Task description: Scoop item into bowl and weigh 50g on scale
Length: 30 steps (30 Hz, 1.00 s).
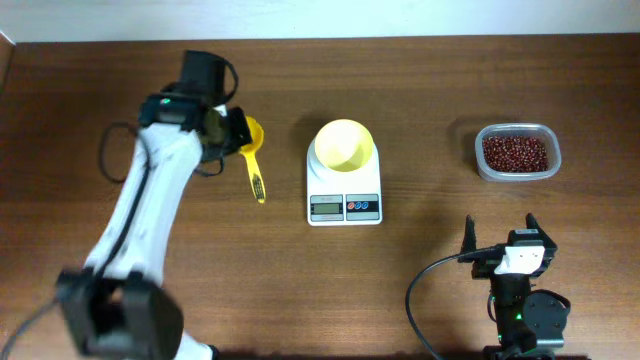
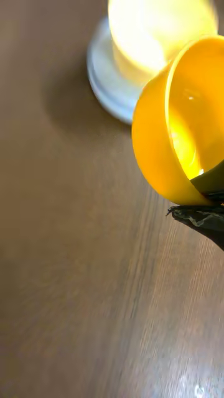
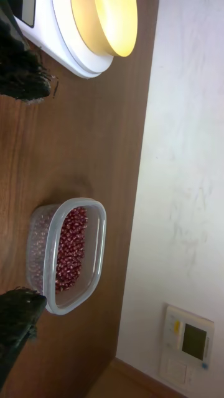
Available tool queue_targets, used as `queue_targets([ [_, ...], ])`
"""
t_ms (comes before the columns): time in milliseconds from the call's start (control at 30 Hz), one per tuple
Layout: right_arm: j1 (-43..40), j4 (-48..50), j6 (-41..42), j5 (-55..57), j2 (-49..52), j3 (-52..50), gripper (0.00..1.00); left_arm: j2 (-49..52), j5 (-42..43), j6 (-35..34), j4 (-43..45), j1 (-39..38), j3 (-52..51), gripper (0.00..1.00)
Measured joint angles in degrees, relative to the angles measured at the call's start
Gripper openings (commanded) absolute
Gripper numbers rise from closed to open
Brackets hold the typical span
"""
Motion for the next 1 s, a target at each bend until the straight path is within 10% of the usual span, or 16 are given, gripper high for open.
queue_targets([
  [267, 0.0, 0.0, 0.0, 0.0, 0.0, 0.0, 0.99, -6.4, 0.0, -3.5, -2.1, 0.0, 0.6, 0.00],
  [700, 0.0, 0.0, 0.0, 0.0, 0.0, 0.0, 0.99, -6.4, 1.1, -49.4, -17.4, 0.0, 0.6, 0.00],
  [1000, 0.0, 0.0, 0.0, 0.0, 0.0, 0.0, 0.99, -6.4, 6.0, -55.6, -17.7, -0.5, 0.6, 0.05],
])
